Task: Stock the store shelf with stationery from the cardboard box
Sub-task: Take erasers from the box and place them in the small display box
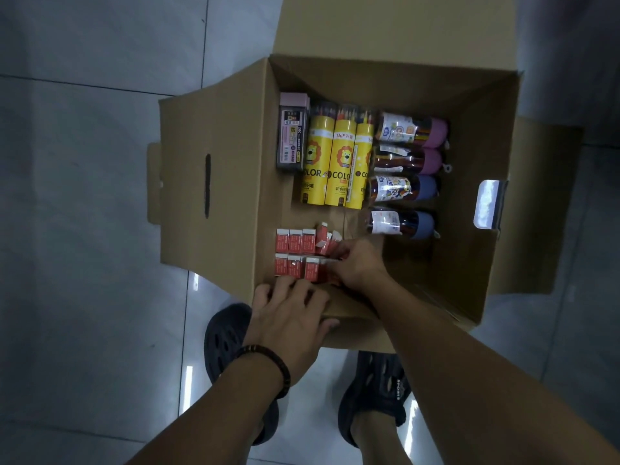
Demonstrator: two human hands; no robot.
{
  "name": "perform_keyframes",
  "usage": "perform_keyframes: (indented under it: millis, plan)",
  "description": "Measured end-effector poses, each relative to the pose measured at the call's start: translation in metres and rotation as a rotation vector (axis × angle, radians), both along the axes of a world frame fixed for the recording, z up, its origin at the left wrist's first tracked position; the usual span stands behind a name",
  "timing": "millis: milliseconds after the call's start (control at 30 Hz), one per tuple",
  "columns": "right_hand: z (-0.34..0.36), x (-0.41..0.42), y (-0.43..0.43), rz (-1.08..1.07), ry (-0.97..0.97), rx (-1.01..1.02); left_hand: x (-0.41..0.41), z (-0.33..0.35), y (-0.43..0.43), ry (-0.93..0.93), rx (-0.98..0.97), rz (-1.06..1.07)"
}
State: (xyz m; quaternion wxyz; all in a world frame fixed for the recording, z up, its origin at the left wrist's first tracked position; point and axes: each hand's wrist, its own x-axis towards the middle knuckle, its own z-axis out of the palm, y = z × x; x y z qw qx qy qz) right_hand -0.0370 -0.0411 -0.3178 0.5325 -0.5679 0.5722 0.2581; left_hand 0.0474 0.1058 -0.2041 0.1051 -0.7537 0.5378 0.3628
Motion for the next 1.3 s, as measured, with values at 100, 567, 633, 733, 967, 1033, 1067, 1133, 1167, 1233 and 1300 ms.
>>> perform_keyframes:
  millis: [100,567,633,733,967,1033,1067,1133,1167,1233,1300]
  plan:
    - [0.001,-0.001,-0.005,0.008,0.012,-0.023,0.001,-0.001,0.000,0.013,0.012,0.001]
    - [0.275,0.007,-0.031,-0.182,-0.508,-0.063,0.034,0.148,-0.065,0.957,-0.147,1.509]
    - [0.346,0.020,-0.033,-0.044,-0.547,-0.156,0.042,0.210,-0.074,1.180,-0.164,1.642]
    - [0.444,0.039,-0.031,0.174,-0.568,-0.417,0.056,0.310,-0.082,1.300,-0.165,1.766]
    - [0.666,0.076,-0.017,0.153,-0.768,-0.814,0.097,0.529,-0.075,1.648,-0.225,1.841]
    - [0.722,0.082,-0.015,0.071,-0.865,-0.840,0.111,0.579,-0.069,1.693,-0.288,1.816]
    - [0.747,0.084,-0.014,0.040,-0.910,-0.816,0.117,0.604,-0.063,1.686,-0.332,1.795]
    - [0.799,0.090,-0.007,0.032,-0.988,-0.682,0.128,0.652,-0.045,1.650,-0.418,1.715]
    - [0.826,0.093,-0.002,0.047,-1.013,-0.591,0.133,0.677,-0.034,1.633,-0.463,1.671]
    - [0.876,0.100,0.014,0.059,-1.019,-0.368,0.139,0.726,-0.007,1.589,-0.569,1.608]
    - [0.919,0.111,0.035,0.083,-1.009,-0.204,0.138,0.774,0.023,1.500,-0.697,1.547]
